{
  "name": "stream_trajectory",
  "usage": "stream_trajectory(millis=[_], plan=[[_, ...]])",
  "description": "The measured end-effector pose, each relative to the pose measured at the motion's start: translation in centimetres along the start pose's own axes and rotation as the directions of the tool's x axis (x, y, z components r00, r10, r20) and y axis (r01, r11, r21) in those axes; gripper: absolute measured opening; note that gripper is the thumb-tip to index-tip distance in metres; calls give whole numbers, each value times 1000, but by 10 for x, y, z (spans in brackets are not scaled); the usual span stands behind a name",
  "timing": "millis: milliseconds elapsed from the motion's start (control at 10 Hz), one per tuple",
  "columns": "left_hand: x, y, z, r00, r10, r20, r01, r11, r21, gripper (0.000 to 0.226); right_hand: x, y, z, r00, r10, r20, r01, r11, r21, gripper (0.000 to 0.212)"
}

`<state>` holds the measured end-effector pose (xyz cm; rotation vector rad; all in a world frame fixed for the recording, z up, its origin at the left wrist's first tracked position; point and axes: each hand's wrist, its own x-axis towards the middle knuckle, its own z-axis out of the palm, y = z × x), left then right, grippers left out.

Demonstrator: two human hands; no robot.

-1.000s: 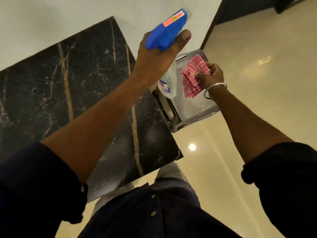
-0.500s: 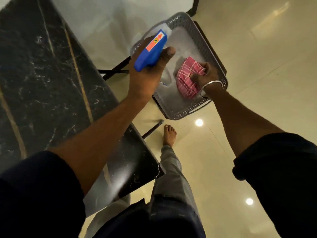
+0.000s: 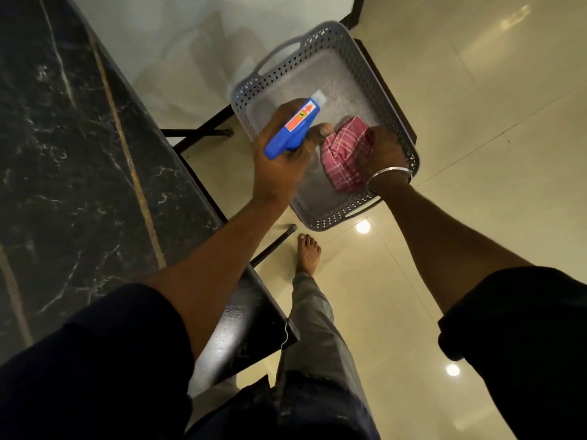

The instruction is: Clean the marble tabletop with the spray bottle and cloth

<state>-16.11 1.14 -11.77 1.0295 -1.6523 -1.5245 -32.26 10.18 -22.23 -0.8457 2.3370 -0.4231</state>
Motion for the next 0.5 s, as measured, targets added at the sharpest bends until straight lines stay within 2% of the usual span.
stream_trajectory(millis=[100,200,300,400,500], plan=[[-1,-3,-2,1000,1,-7,-1,999,34,22,3,0,5,999,15,49,-13,999,-46,59],[3,2,-3,994,-108,-35,108,994,25,27,2,-2,7,996,11,87,2,989,-146,65],[2,4,-9,975,-220,43,215,972,93,38,4,5,13,997,-5,79,19,984,-179,65],[-3,17,-21,932,-333,141,298,929,221,77,-5,-6,0,998,-21,58,32,980,-198,64],[-10,38,-36,896,-396,198,329,895,302,115,-34,-38,-27,998,-66,-1,65,985,-160,54]])
